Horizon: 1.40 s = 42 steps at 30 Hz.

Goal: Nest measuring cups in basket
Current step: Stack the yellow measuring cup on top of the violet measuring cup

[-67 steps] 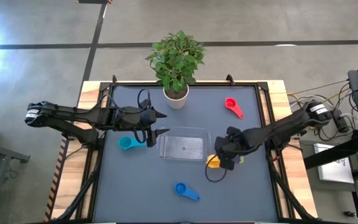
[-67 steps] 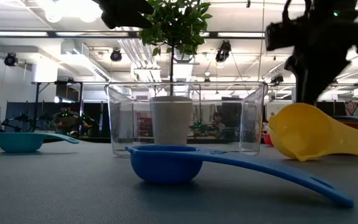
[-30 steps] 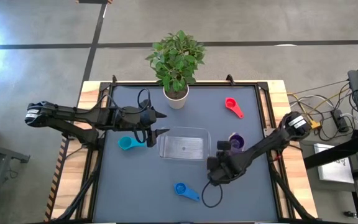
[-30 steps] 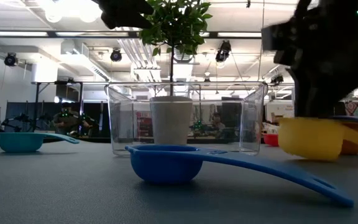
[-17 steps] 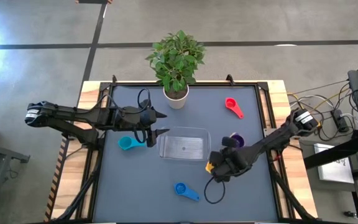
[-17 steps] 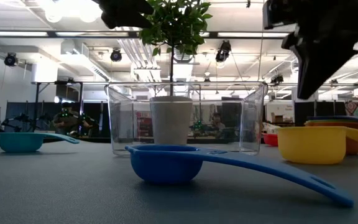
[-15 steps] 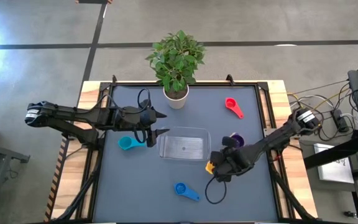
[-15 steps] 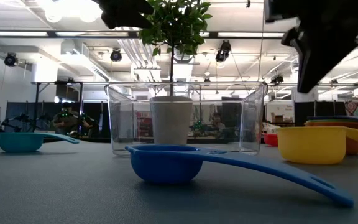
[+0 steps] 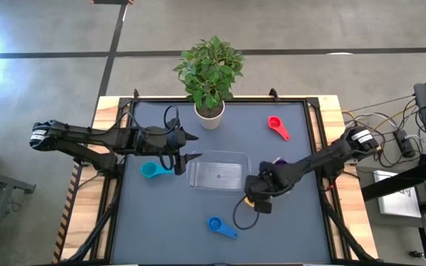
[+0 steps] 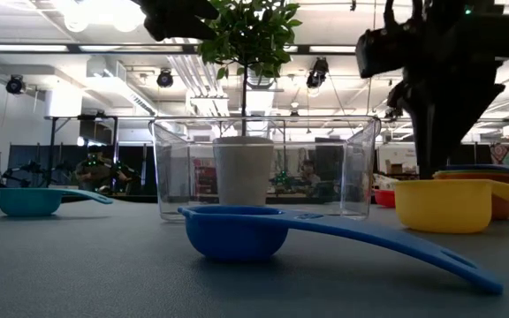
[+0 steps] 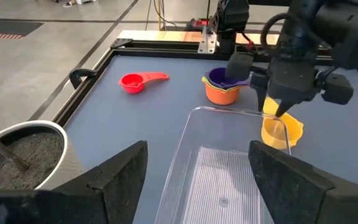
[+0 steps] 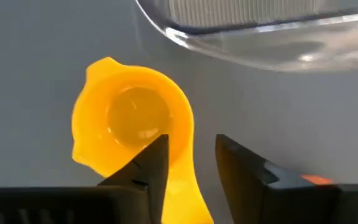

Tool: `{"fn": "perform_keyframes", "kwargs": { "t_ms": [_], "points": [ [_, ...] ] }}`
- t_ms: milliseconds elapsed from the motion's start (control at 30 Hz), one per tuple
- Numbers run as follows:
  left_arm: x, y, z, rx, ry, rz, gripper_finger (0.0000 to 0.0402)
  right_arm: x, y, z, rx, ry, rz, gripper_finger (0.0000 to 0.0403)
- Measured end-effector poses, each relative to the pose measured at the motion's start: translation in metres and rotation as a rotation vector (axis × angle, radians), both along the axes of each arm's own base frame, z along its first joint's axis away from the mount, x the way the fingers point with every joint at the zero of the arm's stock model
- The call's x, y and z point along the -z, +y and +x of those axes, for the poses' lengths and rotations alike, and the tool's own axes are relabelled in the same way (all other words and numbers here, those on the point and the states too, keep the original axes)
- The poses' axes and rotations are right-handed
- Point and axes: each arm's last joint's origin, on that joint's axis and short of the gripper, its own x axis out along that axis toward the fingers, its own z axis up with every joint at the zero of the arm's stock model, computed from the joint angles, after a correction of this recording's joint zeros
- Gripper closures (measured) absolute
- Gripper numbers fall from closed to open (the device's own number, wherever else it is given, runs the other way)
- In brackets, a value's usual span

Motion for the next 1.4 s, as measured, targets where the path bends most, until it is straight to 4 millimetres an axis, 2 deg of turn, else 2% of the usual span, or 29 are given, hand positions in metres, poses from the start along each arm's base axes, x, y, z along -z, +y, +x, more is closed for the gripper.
{"fn": "perform_keyframes", "kwargs": {
  "t_ms": [133,267,433,633,733,833,1067,1400],
  "points": [
    [0.0,0.0,0.0,0.002,0.001,0.0,0.0139,0.009,-0.006,0.0,0.006,0.007,0.031,0.0249],
    [0.0,0.0,0.0,0.003,0.002,0.002,0.0139,0.015,-0.012,-0.002,0.021,0.021,0.014,0.0253],
    [0.0,0.0,0.0,0.003,0.002,0.002,0.0139,0.023,-0.016,-0.003,0.02,0.019,0.017,0.0297],
    [0.0,0.0,0.0,0.003,0.002,0.002,0.0139,0.028,-0.017,-0.006,0.042,0.033,0.022,0.0381],
    [0.0,0.0,0.0,0.003,0.002,0.002,0.0139,0.023,-0.017,-0.006,0.078,0.025,0.038,0.039],
    [0.0,0.0,0.0,0.004,0.002,0.002,0.0139,0.015,-0.017,-0.007,0.12,0.008,0.046,0.0393],
    [0.0,0.0,0.0,0.004,0.005,0.002,0.0139,-0.022,-0.013,-0.015,0.261,-0.101,0.092,0.0394],
    [0.001,0.0,0.0,0.007,0.01,0.01,0.0139,-0.074,-0.024,-0.069,0.672,-0.255,0.021,0.0394]
  ]
}}
